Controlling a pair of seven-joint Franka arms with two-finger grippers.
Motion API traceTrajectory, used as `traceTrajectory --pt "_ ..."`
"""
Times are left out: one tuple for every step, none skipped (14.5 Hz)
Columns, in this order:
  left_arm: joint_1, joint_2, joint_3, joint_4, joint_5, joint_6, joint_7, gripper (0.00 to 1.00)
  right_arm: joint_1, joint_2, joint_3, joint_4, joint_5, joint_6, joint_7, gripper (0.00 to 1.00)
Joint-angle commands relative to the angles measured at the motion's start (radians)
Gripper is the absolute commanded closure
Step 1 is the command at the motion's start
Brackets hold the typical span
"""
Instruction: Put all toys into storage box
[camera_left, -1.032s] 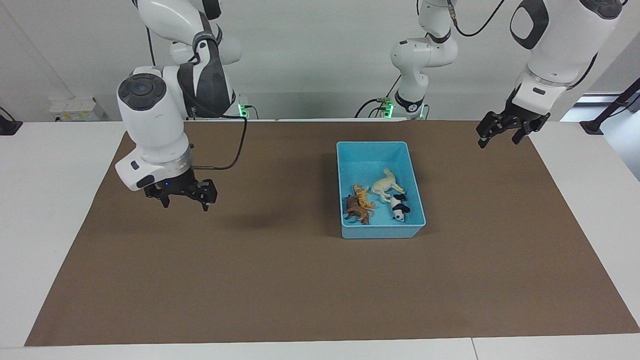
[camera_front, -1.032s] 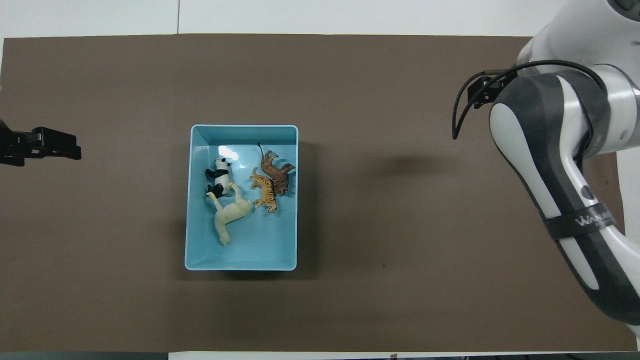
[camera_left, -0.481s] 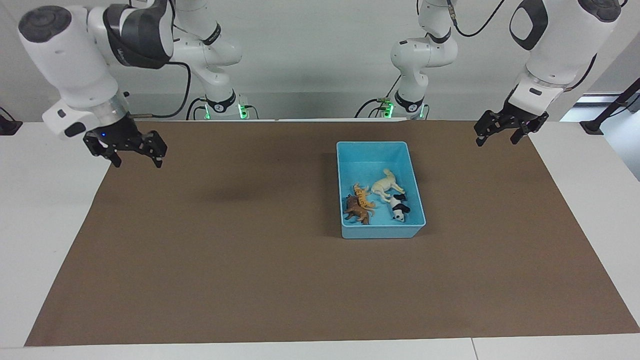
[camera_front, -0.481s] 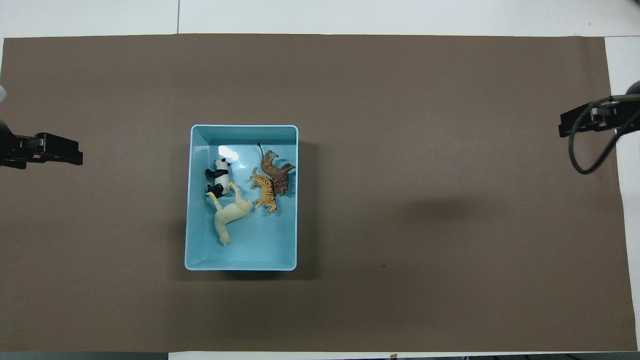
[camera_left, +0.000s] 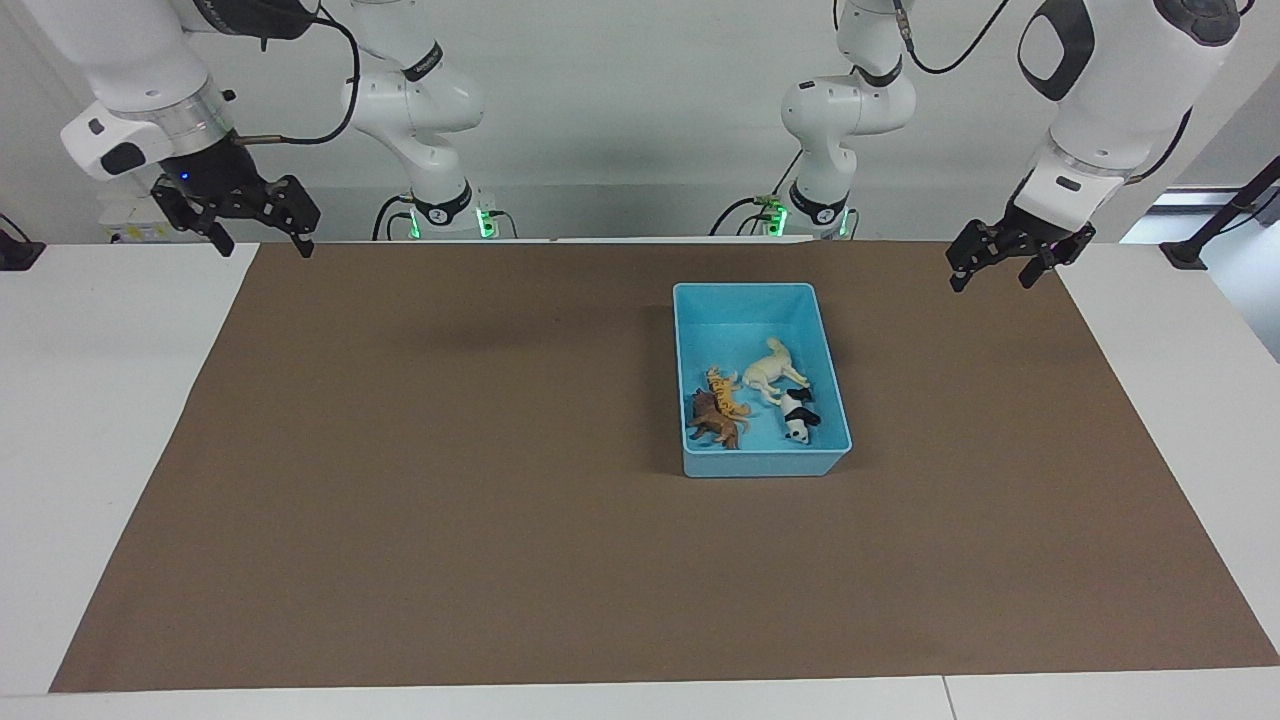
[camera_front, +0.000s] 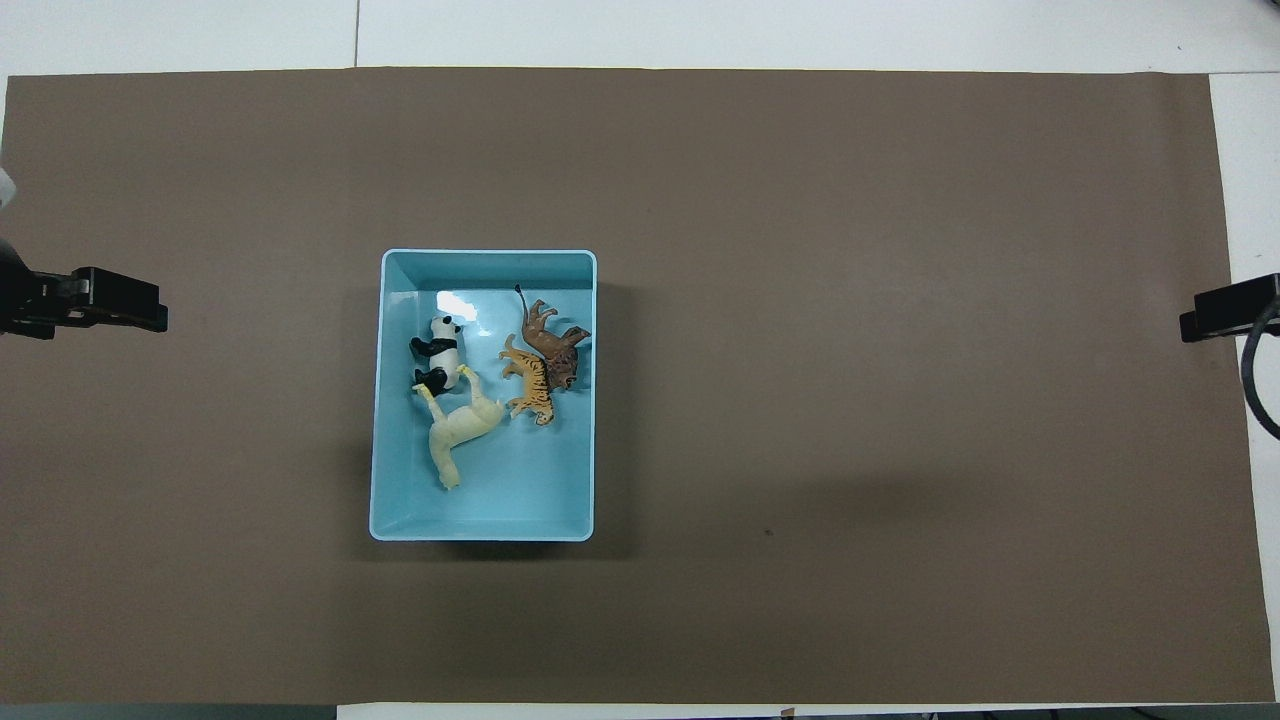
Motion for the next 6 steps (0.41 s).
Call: traceTrajectory --pt "-0.025 -0.009 0.011 -0.005 -0.015 0.000 0.011 0.00 -0.030 -0.004 0.010 -0.010 0.017 0.041 -0.022 0.00" --pt "-0.025 -0.009 0.011 -0.005 -0.015 0.000 0.004 0.00 -0.030 -0.004 0.011 -0.010 0.017 0.044 -0.022 0.00" --pt "-0.022 -0.009 0.011 -0.006 -0.015 -0.002 0.004 0.00 -0.030 -0.005 0.011 -0.012 0.019 0.045 -0.021 0.00" --pt "-0.021 -0.011 0.013 -0.006 -0.015 -0.009 0.005 0.00 -0.025 -0.005 0.011 -0.012 0.019 0.044 -0.016 0.00" --pt "-0.012 -0.012 0.013 -0.006 -0.015 -0.012 0.005 0.00 -0.022 -0.005 0.011 -0.012 0.020 0.044 -0.016 0.00" --pt "-0.008 -0.012 0.014 -0.005 -0.014 -0.011 0.005 0.00 -0.021 -0.007 0.011 -0.015 0.022 0.044 -0.016 0.00"
